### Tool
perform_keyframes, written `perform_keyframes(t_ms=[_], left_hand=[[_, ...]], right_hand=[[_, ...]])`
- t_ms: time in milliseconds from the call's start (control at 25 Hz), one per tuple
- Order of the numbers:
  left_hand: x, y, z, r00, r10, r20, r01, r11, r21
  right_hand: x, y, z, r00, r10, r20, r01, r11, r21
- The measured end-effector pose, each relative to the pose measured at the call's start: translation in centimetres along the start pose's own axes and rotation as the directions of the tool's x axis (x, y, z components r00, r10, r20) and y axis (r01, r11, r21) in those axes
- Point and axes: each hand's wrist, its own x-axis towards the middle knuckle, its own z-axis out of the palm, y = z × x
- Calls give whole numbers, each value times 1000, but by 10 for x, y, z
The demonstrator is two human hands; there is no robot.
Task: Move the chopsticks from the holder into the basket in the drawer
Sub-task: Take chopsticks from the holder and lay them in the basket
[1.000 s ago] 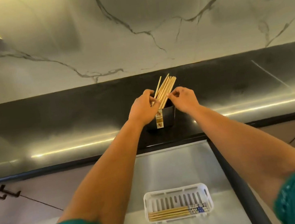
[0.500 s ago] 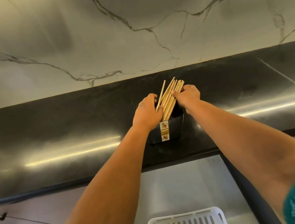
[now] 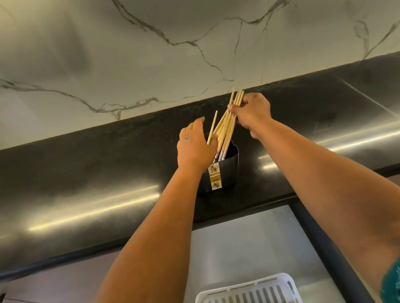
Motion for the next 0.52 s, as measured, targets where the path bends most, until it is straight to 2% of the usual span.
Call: perform_keyframes(t_ms=[120, 160, 240, 360, 520], left_hand=[[-5, 33, -7, 997, 73, -17, -72, 996, 50], [-7, 44, -10, 996, 86, -3, -86, 996, 4], [-10, 60, -21, 994, 102, 40, -91, 970, -226], [-22, 68, -49, 984, 166, 70, -96, 814, -572], [-43, 68, -77, 969, 215, 121, -58, 674, -737]], right_hand=[[-24, -34, -17, 974, -226, 17, 226, 972, -59], [-34, -46, -23, 948, -314, 49, 317, 945, -79], [-53, -68, -40, 887, -445, 123, 456, 887, -80], [-76, -94, -68, 814, -518, 264, 549, 834, -53], [-105, -114, -89, 765, -494, 412, 539, 842, 10]])
